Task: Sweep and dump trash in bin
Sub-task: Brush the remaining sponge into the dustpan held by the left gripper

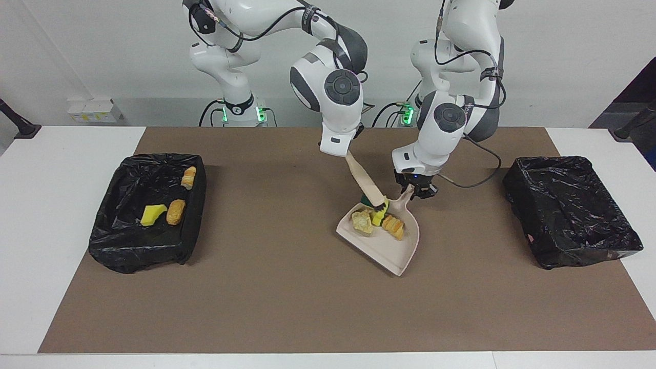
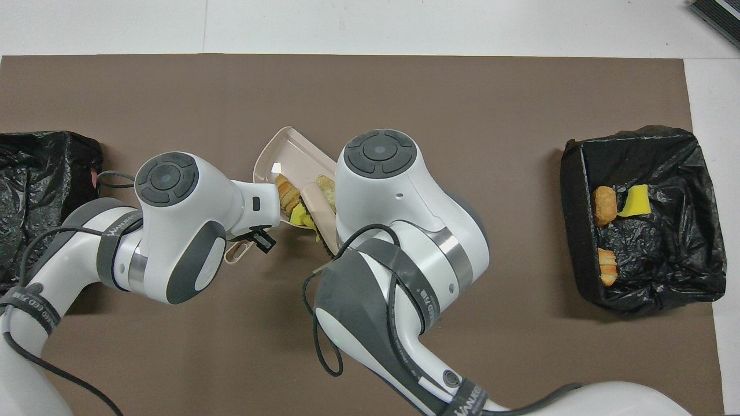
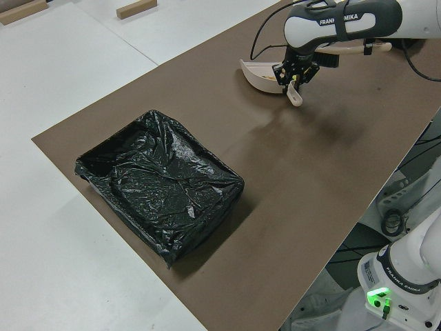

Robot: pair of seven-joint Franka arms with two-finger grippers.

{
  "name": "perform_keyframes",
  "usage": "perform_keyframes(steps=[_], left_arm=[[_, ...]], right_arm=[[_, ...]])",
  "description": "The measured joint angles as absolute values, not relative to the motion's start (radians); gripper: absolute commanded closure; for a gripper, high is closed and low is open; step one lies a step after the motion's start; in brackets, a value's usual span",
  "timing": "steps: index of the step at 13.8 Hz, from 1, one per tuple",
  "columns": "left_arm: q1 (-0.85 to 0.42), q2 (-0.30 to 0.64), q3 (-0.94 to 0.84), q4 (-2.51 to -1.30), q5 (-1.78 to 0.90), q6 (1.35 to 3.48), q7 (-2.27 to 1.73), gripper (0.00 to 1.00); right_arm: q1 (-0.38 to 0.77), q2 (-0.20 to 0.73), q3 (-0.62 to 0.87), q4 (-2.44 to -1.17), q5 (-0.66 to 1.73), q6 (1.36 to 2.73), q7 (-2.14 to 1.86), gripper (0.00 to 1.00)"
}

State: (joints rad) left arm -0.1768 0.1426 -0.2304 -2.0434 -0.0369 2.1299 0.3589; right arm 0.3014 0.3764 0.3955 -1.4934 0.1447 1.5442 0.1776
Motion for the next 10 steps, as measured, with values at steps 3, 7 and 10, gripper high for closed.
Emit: perform_keyframes(steps=[3, 7, 10], left_arm=[[-0.175, 0.143, -0.231, -2.044, -0.039, 2.130, 0.359, 1.00], [-0.175, 0.143, -0.231, -2.044, -0.040, 2.131, 0.359, 1.00], [-0.175, 0.143, -0.230, -2.044, -0.040, 2.131, 0.359, 1.00]], right_arm=[[0.305, 0.373, 0.396, -1.501, 0.145, 1.548, 0.178, 1.00], [0.303, 0.361, 0.395, -1.458, 0.145, 1.556, 0.178, 1.00], [0.302, 0.353, 0.395, -1.435, 0.179, 1.640, 0.178, 1.00]])
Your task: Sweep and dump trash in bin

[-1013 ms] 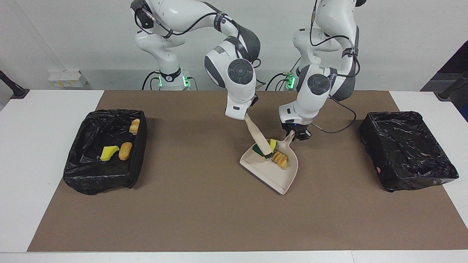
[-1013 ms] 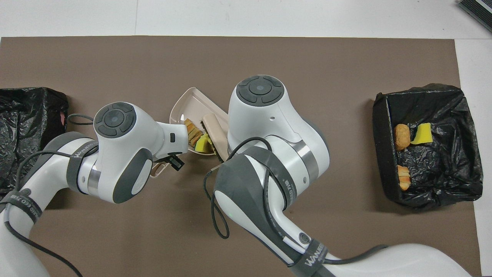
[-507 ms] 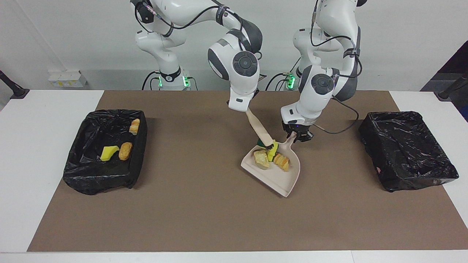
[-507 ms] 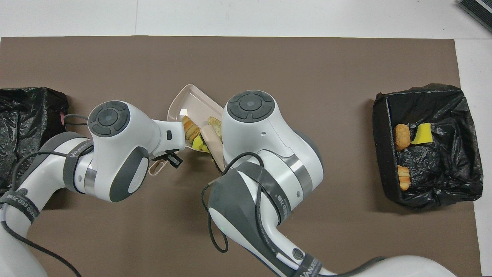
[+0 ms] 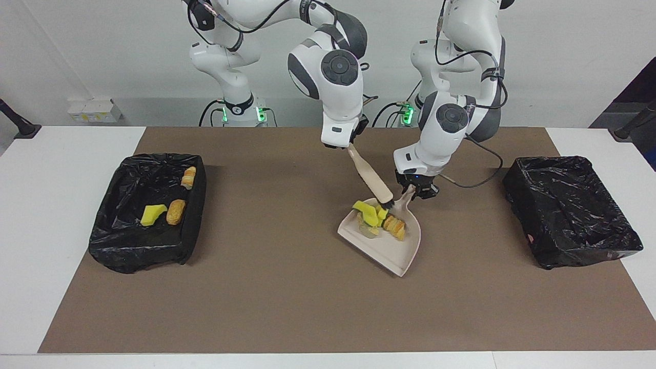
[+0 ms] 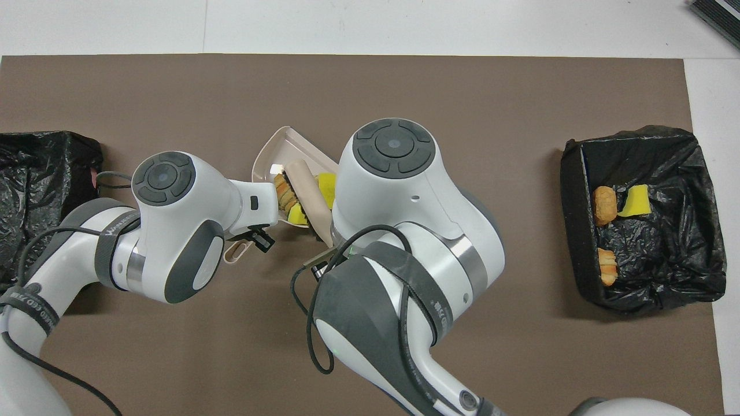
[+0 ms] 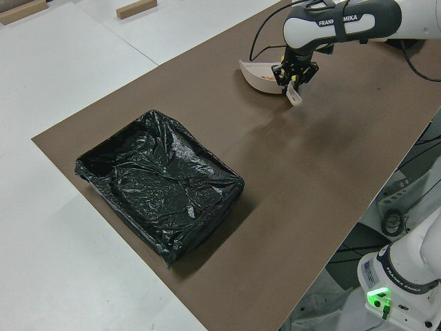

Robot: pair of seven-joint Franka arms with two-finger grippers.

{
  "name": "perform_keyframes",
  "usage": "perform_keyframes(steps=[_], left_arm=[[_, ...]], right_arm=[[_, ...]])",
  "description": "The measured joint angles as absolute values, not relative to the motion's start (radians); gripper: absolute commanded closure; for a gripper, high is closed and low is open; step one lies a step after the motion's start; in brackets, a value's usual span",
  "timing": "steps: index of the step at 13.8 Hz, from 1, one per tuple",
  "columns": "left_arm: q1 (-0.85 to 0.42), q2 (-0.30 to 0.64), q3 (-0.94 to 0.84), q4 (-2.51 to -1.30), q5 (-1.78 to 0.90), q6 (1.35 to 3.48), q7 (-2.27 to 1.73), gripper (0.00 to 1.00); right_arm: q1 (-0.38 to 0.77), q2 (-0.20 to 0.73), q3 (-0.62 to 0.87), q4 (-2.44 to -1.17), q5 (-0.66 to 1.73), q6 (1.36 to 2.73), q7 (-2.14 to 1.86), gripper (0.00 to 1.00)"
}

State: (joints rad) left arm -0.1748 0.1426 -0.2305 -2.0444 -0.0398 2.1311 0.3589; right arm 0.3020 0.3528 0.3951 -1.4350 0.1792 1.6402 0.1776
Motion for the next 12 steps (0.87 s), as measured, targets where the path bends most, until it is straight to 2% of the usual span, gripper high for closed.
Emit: perform_keyframes(steps=[3, 7, 10, 12], left_arm=[[-0.174, 0.143, -0.230, -2.044, -0.041, 2.131, 0.359, 1.00], [-0.159, 0.141, -0.230, -2.042, -0.042, 2.153, 0.357, 1.00], [-0.126, 0.127, -0.229, -2.039, -0.042, 2.159, 0.358, 1.00], [-0.122, 0.117, -0.229, -2.041, -0.044, 2.146, 0.357, 1.00]], right_arm=[[0.302, 0.352, 0.395, -1.436, 0.201, 1.669, 0.180, 1.00], [0.282, 0.334, 0.392, -1.460, 0.201, 1.554, 0.220, 1.00], [0.271, 0.255, 0.390, -1.586, 0.195, 1.547, 0.288, 1.00], [0.278, 0.181, 0.392, -1.710, 0.190, 1.602, 0.375, 1.00]])
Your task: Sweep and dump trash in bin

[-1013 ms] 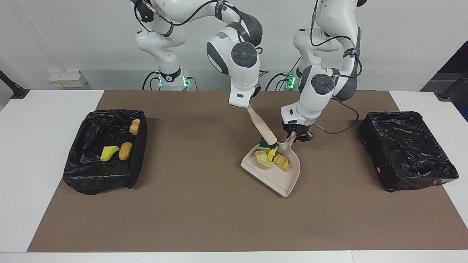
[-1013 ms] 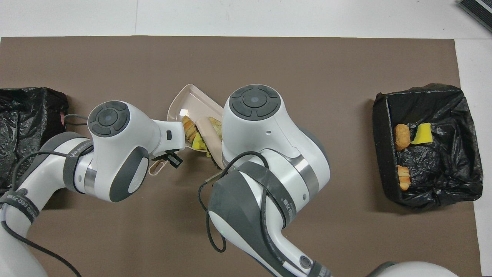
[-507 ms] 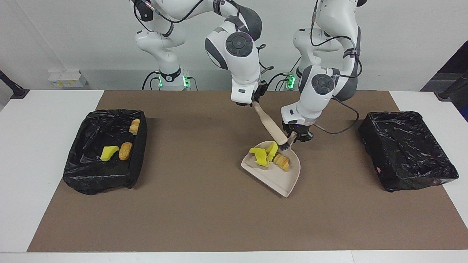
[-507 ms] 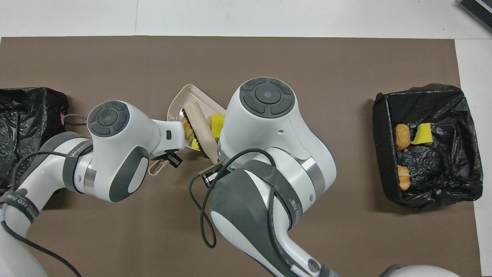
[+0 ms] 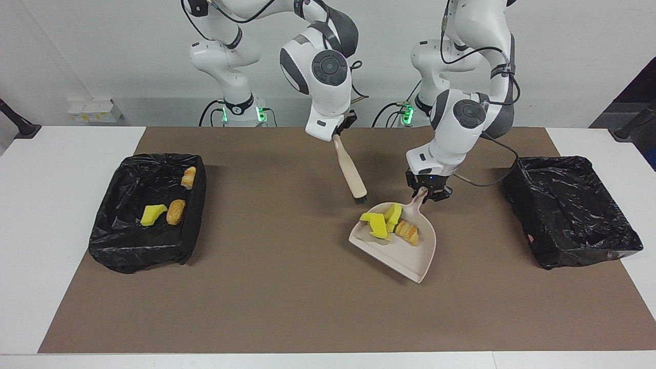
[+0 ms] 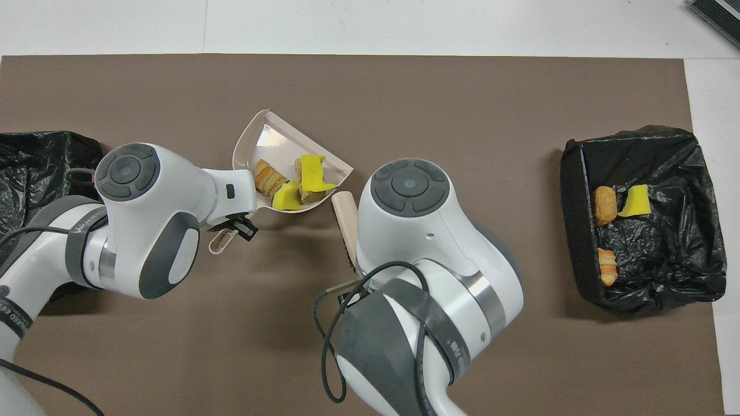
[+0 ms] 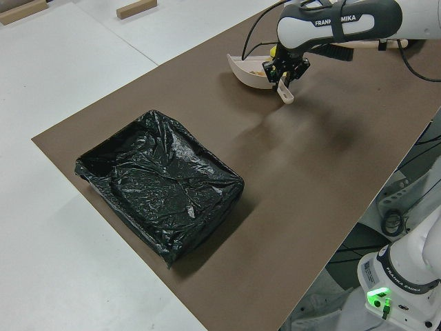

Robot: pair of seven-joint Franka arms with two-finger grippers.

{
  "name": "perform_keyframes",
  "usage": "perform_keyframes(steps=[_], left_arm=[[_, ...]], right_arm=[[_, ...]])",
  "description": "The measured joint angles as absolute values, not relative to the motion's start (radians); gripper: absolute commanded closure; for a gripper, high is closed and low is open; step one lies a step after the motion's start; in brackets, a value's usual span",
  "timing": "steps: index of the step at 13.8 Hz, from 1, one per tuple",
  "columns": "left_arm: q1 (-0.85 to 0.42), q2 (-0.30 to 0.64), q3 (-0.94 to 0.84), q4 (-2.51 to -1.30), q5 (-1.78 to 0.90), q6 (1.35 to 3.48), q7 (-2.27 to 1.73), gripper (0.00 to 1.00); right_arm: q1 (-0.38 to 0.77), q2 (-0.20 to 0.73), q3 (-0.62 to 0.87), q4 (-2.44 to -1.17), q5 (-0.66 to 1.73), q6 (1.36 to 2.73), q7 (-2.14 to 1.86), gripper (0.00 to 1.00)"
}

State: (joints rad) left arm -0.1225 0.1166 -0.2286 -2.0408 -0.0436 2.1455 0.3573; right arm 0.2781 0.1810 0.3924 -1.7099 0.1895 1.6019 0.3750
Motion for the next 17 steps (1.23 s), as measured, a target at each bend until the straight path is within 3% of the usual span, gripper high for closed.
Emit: perform_keyframes(steps=[2, 5, 9, 12, 17], left_arm=[[-0.110, 0.110, -0.228, -2.042, -0.046, 2.107, 0.352, 1.00], [-0.031, 0.088, -0.226, -2.042, -0.080, 2.078, 0.353, 1.00], [0.042, 0.024, -0.223, -2.041, -0.092, 2.053, 0.354, 1.00], [0.101, -0.033, -0.219, -2.035, -0.093, 2.016, 0.354, 1.00], [0.309, -0.076, -0.211, -1.928, -0.094, 1.835, 0.449, 1.00]], right_arm=[[0.287, 0.112, 0.396, -1.829, 0.189, 1.690, 0.450, 1.00], [0.351, 0.075, 0.397, -1.904, 0.191, 1.737, 0.593, 1.00], [0.495, 0.087, 0.400, -1.967, 0.193, 1.808, 0.797, 1.00], [0.586, 0.097, 0.401, -2.035, 0.193, 1.940, 0.908, 1.00], [0.615, 0.157, 0.400, -2.062, 0.193, 2.026, 0.914, 1.00]])
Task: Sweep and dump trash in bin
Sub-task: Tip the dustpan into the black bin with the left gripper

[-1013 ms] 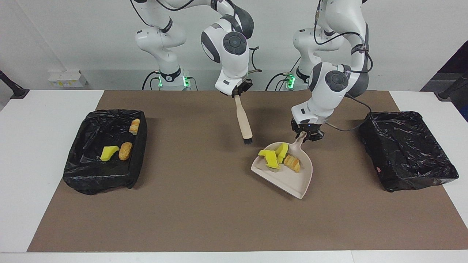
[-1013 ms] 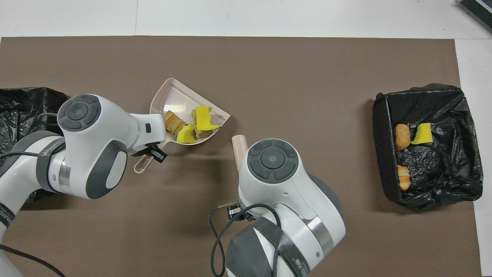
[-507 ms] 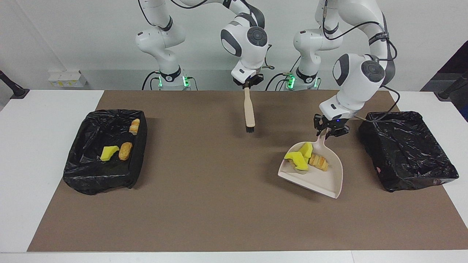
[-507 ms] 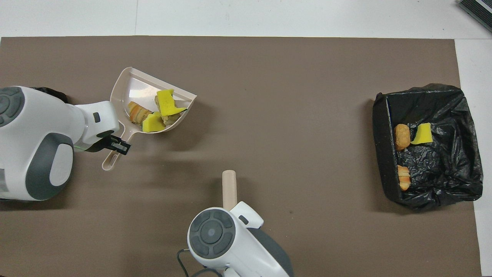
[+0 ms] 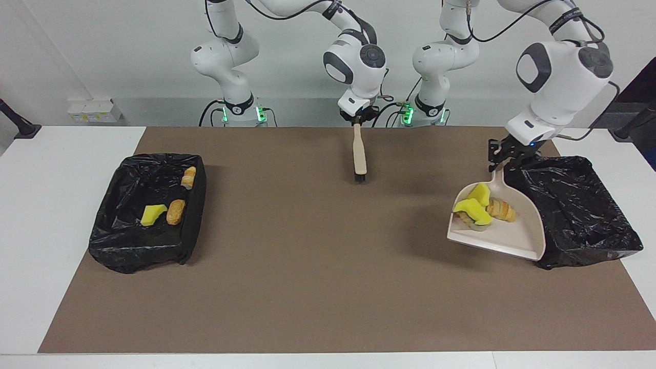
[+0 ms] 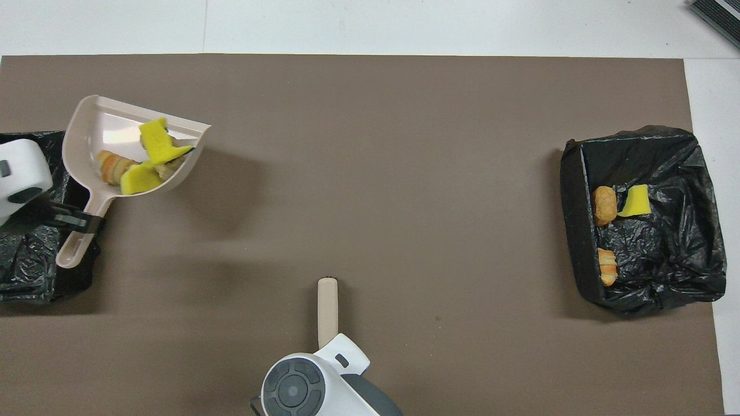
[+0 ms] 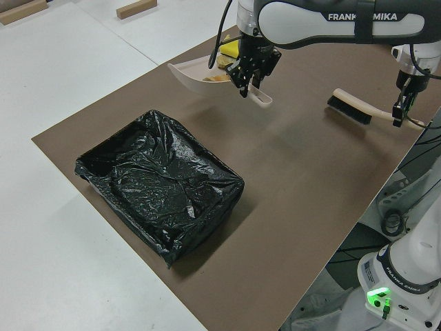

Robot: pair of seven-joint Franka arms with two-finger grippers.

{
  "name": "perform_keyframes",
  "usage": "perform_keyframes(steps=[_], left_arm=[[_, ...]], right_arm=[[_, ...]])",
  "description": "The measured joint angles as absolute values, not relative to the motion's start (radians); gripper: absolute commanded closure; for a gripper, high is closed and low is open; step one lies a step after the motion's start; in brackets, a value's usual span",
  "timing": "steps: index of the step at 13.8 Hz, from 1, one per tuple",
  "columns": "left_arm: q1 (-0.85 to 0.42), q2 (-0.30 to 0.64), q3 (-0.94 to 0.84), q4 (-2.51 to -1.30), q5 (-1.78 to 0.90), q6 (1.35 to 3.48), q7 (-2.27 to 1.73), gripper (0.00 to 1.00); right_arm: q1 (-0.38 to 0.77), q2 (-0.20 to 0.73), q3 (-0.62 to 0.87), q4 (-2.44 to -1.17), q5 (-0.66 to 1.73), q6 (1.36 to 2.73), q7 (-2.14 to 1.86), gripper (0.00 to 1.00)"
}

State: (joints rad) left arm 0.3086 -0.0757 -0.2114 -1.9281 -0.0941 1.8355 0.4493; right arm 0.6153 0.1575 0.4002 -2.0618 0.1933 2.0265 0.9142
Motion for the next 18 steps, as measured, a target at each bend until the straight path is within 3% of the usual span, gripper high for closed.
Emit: perform_keyframes(steps=[2, 3, 4, 7, 14, 16, 18], left_arm=[[0.428, -0.073, -0.207, -1.890, -0.093, 1.817, 0.552, 1.00], [0.501, -0.068, -0.204, -1.873, -0.092, 1.813, 0.627, 1.00], [0.570, -0.062, -0.200, -1.856, -0.086, 1.812, 0.696, 1.00], [0.695, -0.032, -0.183, -1.806, -0.026, 1.812, 0.797, 1.00], [0.707, 0.092, -0.161, -1.690, 0.252, 1.810, 0.942, 1.00], [0.686, 0.093, -0.163, -1.688, 0.368, 1.809, 1.004, 1.00], [0.647, 0.094, -0.165, -1.687, 0.471, 1.806, 1.032, 1.00]], right_arm=[[0.615, 0.180, 0.400, -2.062, 0.193, 2.032, 0.912, 0.98], [0.615, 0.187, 0.400, -2.062, 0.193, 2.038, 0.912, 0.80], [0.615, 0.189, 0.399, -2.062, 0.193, 2.041, 0.910, 0.70], [0.612, 0.193, 0.397, -2.060, 0.193, 2.042, 0.890, 0.61], [0.544, 0.217, 0.386, -1.990, 0.193, 2.047, 0.874, 0.11], [0.507, 0.217, 0.382, -1.953, 0.191, 2.047, 0.873, 0.00], [0.450, 0.217, 0.380, -1.924, 0.185, 2.058, 0.870, 0.00]])
